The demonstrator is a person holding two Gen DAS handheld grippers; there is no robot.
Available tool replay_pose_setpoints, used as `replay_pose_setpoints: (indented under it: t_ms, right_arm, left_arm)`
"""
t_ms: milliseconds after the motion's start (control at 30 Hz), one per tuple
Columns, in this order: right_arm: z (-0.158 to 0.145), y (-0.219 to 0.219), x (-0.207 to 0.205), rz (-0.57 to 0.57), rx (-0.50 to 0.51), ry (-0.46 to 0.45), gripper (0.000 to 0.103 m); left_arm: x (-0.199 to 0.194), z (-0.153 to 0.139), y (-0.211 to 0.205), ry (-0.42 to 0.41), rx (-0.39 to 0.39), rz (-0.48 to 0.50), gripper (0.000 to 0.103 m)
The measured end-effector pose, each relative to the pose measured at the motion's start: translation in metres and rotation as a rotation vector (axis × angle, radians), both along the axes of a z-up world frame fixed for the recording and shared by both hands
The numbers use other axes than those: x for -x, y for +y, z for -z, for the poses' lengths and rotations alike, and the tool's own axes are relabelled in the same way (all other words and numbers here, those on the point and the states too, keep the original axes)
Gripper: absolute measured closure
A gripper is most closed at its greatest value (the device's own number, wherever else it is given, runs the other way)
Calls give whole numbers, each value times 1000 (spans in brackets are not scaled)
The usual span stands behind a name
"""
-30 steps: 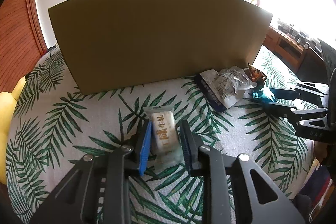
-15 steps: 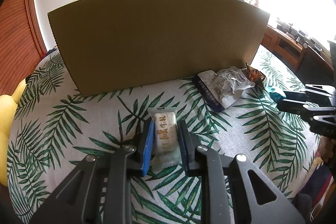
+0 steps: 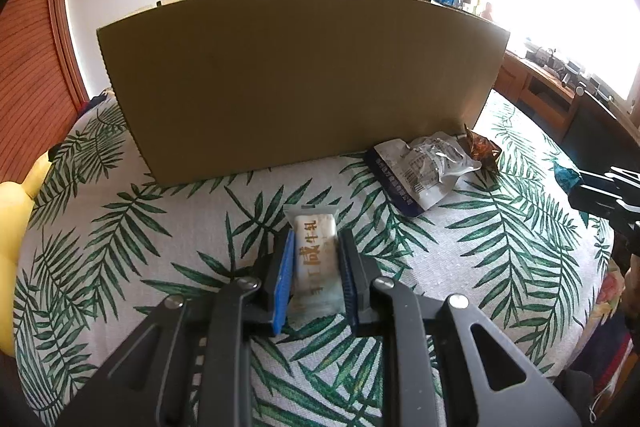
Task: Organize snacks
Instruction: 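Carry the white bar packet and teal packet over the box with both tools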
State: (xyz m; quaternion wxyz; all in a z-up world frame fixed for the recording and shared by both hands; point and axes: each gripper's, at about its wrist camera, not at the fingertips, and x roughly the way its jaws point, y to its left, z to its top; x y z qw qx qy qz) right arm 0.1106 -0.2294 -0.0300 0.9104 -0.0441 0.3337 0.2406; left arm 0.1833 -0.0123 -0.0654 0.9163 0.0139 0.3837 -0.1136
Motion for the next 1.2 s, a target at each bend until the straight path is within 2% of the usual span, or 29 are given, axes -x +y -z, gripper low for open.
replay_pose_setpoints:
  t_ms: [333, 1200]
  right_arm:
    - [-10, -2, 10, 12, 12, -27, 79]
    - [-69, 17, 4, -33, -9, -130, 78]
  left_arm:
    - [6, -13, -3, -13, 11, 14, 83]
    - [30, -106, -23, -172, 7, 89, 83]
